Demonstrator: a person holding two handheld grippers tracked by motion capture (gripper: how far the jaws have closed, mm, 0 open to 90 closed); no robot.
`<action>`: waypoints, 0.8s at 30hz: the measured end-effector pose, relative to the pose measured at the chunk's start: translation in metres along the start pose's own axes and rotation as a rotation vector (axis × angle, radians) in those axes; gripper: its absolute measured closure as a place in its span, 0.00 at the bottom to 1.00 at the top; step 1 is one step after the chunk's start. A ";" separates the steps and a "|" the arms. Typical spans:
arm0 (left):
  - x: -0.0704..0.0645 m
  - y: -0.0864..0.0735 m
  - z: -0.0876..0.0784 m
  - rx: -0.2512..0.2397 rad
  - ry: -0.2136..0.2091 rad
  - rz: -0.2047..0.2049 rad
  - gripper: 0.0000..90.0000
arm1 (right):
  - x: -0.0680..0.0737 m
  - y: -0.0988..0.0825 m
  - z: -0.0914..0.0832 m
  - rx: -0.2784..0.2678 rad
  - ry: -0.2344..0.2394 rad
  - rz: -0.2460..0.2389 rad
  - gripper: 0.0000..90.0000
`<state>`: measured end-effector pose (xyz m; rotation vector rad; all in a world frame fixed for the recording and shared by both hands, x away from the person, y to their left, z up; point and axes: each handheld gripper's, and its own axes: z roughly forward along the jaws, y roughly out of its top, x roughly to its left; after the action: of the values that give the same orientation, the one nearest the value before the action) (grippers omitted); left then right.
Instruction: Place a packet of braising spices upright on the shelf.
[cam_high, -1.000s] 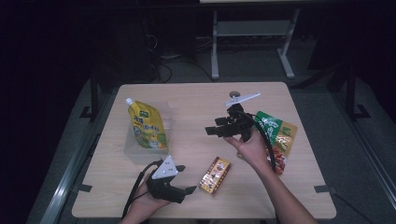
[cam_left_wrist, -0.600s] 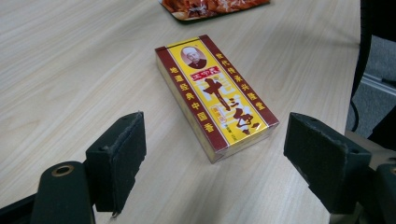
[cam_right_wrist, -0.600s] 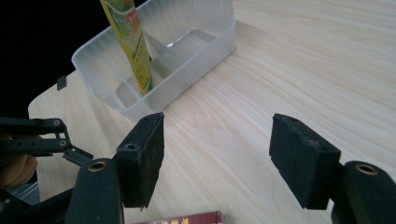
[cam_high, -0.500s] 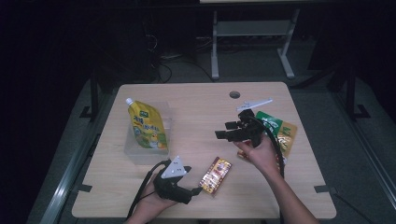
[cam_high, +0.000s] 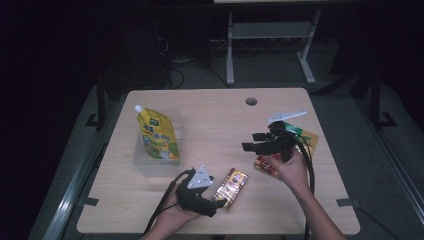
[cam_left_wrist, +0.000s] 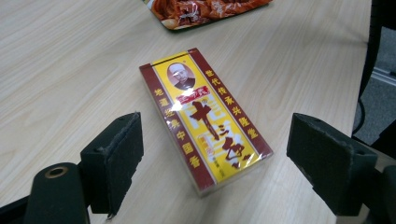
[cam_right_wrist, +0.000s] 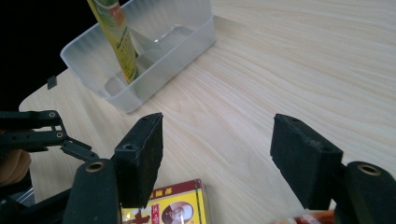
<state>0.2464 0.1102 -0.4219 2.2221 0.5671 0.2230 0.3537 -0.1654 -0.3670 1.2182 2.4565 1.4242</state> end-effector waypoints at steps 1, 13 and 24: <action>-0.001 0.002 0.002 0.003 0.000 -0.005 0.20 | 0.000 -0.001 -0.001 0.001 -0.002 0.009 0.37; -0.009 0.009 0.025 0.050 0.011 -0.006 0.18 | -0.007 -0.013 -0.014 -0.003 -0.024 0.016 0.36; -0.013 0.015 0.049 0.095 0.062 -0.020 0.18 | -0.011 -0.025 -0.018 -0.004 -0.029 0.035 0.35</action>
<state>0.2560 0.0624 -0.4423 2.3064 0.6451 0.2598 0.3387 -0.1921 -0.3789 1.2781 2.4242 1.4083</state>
